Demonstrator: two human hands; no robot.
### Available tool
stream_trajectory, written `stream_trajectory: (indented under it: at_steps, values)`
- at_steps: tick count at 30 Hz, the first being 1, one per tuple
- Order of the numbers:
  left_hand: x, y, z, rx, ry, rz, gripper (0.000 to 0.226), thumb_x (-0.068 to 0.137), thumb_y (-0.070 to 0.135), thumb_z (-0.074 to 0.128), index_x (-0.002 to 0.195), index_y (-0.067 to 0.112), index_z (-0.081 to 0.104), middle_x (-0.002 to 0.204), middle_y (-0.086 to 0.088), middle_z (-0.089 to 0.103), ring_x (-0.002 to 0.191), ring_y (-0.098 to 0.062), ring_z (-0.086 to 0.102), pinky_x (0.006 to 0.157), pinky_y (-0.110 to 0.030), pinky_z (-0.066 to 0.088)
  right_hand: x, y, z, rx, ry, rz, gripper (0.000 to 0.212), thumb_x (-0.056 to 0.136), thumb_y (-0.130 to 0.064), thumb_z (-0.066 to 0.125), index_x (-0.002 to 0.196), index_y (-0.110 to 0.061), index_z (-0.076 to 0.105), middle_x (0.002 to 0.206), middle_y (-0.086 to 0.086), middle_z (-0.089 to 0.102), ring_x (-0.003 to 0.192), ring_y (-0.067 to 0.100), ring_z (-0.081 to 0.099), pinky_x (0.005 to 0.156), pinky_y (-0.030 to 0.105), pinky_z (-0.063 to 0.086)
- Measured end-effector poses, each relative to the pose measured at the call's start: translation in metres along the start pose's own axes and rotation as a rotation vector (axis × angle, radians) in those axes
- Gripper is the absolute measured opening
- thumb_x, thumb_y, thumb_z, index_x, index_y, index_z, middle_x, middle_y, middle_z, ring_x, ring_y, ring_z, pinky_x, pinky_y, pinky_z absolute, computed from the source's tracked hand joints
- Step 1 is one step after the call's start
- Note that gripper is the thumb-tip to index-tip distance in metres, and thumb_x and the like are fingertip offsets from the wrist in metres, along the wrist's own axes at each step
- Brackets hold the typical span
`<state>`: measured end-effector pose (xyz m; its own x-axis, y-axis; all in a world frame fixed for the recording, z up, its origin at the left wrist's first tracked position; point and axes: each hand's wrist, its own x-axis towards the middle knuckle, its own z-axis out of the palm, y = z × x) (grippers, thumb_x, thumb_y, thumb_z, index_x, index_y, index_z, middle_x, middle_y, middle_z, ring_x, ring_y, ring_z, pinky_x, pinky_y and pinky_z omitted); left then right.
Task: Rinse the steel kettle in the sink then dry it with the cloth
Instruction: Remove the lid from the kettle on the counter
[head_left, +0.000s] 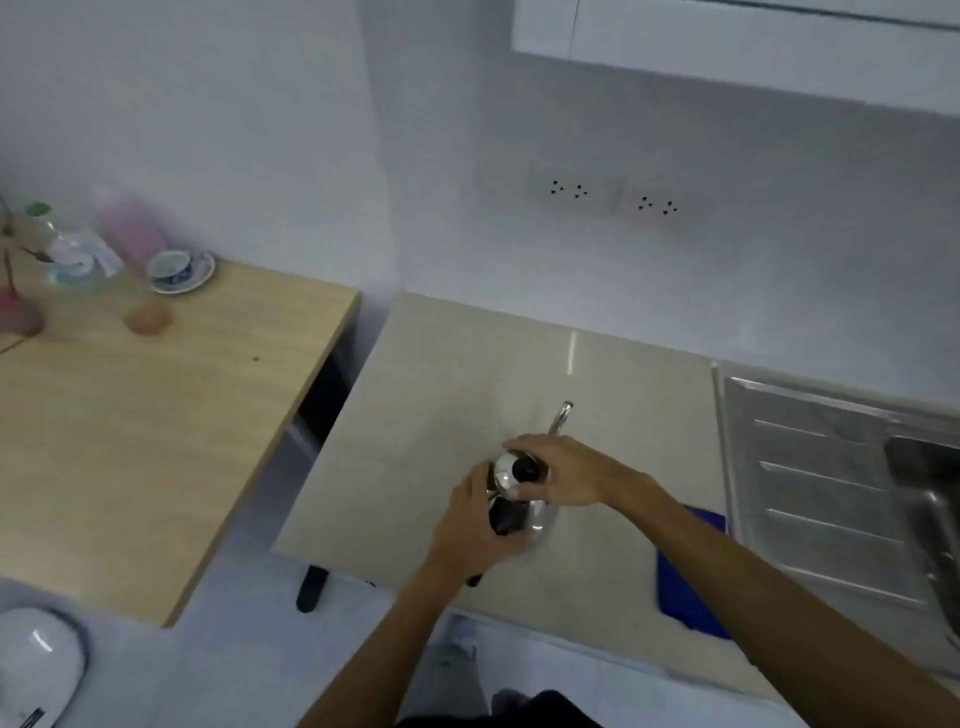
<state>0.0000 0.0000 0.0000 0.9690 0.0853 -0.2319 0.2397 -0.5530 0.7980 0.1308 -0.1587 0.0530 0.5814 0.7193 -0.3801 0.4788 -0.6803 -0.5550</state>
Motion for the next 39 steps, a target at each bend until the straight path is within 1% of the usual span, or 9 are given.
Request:
stream_trajectory:
  at_steps: [5,8,11,14,18,23,27,34,39]
  values:
    - [0.01,-0.004,-0.004,-0.005,0.027,0.113,0.089,0.074,0.037,0.084,0.147,0.015,0.039,0.144,0.002,0.047,0.126,-0.014,0.042,0.104,-0.024,0.03,-0.007,0.004,0.011,0.153,0.1,0.032,0.077,0.082,-0.062,0.069,0.147,-0.027,0.046,0.143,-0.007,0.056,0.127,0.011,0.053,0.109,0.03,0.043]
    - [0.029,-0.013,-0.015,0.037,-0.148,0.13,0.095,0.074,0.036,0.083,0.152,0.017,0.031,0.152,-0.001,0.042,0.135,-0.019,0.04,0.11,-0.029,0.032,-0.012,0.01,0.021,0.186,0.208,0.064,0.075,0.082,-0.062,0.069,0.142,-0.022,0.049,0.135,-0.004,0.06,0.118,0.011,0.057,0.103,0.029,0.046]
    - [0.053,-0.02,-0.025,0.098,-0.301,0.199,0.099,0.075,0.044,0.082,0.154,0.021,0.028,0.153,-0.001,0.044,0.137,-0.023,0.044,0.115,-0.043,0.038,-0.017,0.011,0.035,0.212,0.316,0.146,0.071,0.08,-0.07,0.063,0.13,-0.021,0.049,0.119,-0.005,0.059,0.102,0.009,0.056,0.087,0.028,0.048]
    - [0.067,-0.019,-0.026,0.119,-0.364,0.235,0.106,0.073,0.048,0.083,0.156,0.021,0.024,0.155,-0.003,0.042,0.139,-0.02,0.042,0.115,-0.042,0.038,-0.013,0.004,0.044,0.28,0.392,0.204,0.061,0.083,-0.06,0.068,0.121,-0.017,0.046,0.11,-0.003,0.057,0.095,0.01,0.056,0.079,0.023,0.042]
    - [0.063,-0.018,-0.013,0.017,-0.286,0.233,0.107,0.065,0.055,0.088,0.152,0.031,0.032,0.149,0.008,0.049,0.134,-0.013,0.05,0.11,-0.04,0.046,0.002,-0.008,0.065,0.359,0.629,0.24,0.062,0.08,-0.064,0.067,0.121,-0.017,0.059,0.116,-0.002,0.065,0.105,0.011,0.061,0.091,0.025,0.05]
    - [0.06,-0.01,-0.012,-0.029,-0.183,0.295,0.087,0.067,0.039,0.091,0.141,0.025,0.046,0.131,0.014,0.06,0.118,-0.008,0.061,0.097,-0.033,0.053,0.014,-0.017,0.079,0.361,0.945,0.247,0.027,0.093,-0.044,0.063,0.101,-0.02,0.071,0.1,-0.008,0.071,0.093,0.008,0.064,0.083,0.03,0.054]
    - [0.061,-0.009,-0.012,-0.042,-0.179,0.291,0.086,0.065,0.037,0.092,0.137,0.026,0.048,0.129,0.014,0.061,0.116,-0.009,0.062,0.097,-0.034,0.053,0.016,-0.014,0.081,0.356,0.951,0.237,0.025,0.097,-0.037,0.056,0.097,-0.017,0.071,0.096,-0.004,0.072,0.086,0.013,0.065,0.076,0.036,0.055]
    - [0.06,-0.011,-0.01,-0.028,-0.169,0.276,0.089,0.062,0.04,0.093,0.137,0.031,0.046,0.131,0.015,0.061,0.119,-0.008,0.06,0.1,-0.034,0.051,0.013,-0.016,0.067,0.464,0.917,0.289,0.024,0.096,-0.033,0.059,0.096,-0.015,0.075,0.095,-0.004,0.076,0.084,0.01,0.068,0.079,0.032,0.056]
    - [0.061,-0.013,-0.009,-0.021,-0.176,0.26,0.088,0.063,0.041,0.092,0.137,0.029,0.046,0.129,0.015,0.061,0.118,-0.012,0.061,0.097,-0.038,0.052,0.009,-0.015,0.065,0.285,0.893,0.197,0.035,0.098,-0.041,0.055,0.1,-0.01,0.073,0.098,0.002,0.075,0.087,0.017,0.07,0.077,0.038,0.058]
